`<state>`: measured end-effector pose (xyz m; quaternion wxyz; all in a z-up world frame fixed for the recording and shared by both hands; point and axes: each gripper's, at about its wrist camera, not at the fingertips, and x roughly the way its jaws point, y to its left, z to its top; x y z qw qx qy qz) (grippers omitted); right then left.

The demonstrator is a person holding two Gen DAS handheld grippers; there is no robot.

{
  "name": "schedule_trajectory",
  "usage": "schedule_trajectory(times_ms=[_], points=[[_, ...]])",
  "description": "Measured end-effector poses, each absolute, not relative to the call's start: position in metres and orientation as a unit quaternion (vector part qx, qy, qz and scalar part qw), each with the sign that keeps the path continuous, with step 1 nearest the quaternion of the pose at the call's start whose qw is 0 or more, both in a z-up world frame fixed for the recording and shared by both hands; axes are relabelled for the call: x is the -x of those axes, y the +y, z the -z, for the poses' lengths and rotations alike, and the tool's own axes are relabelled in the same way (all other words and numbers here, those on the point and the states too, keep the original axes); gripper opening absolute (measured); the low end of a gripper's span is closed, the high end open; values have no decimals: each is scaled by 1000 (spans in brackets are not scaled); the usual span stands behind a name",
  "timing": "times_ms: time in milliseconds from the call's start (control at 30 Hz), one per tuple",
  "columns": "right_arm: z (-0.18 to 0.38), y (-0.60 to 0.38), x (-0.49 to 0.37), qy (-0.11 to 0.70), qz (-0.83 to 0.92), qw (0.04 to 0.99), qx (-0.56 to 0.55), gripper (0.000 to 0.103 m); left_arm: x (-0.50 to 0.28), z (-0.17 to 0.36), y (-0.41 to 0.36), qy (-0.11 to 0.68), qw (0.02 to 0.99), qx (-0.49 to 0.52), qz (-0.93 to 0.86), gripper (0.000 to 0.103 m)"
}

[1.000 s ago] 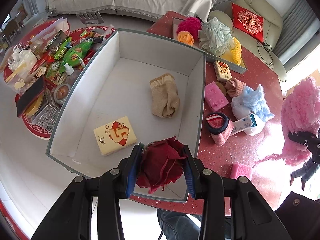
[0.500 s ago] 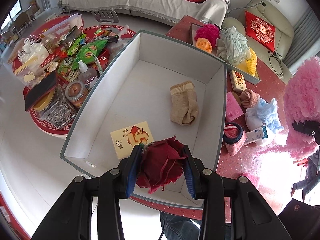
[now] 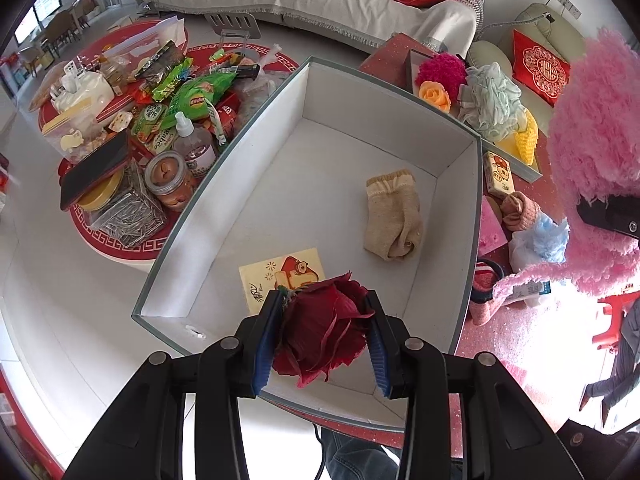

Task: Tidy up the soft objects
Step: 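Carry the rose and pink yarn over the white box and release both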

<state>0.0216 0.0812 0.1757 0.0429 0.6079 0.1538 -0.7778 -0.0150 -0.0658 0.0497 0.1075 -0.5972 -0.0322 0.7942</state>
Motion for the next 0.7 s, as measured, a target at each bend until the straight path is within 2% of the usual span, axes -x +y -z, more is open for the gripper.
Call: schedule_trajectory(times_ms=[200,700], points=[[-166,68,-3,153,771,68,-614,54,24,-51,-72,-33,89,595,-798,42],[-125,48,45,80,756,69,-646,54,48,-39,-75,-37,61,593,-802,42]])
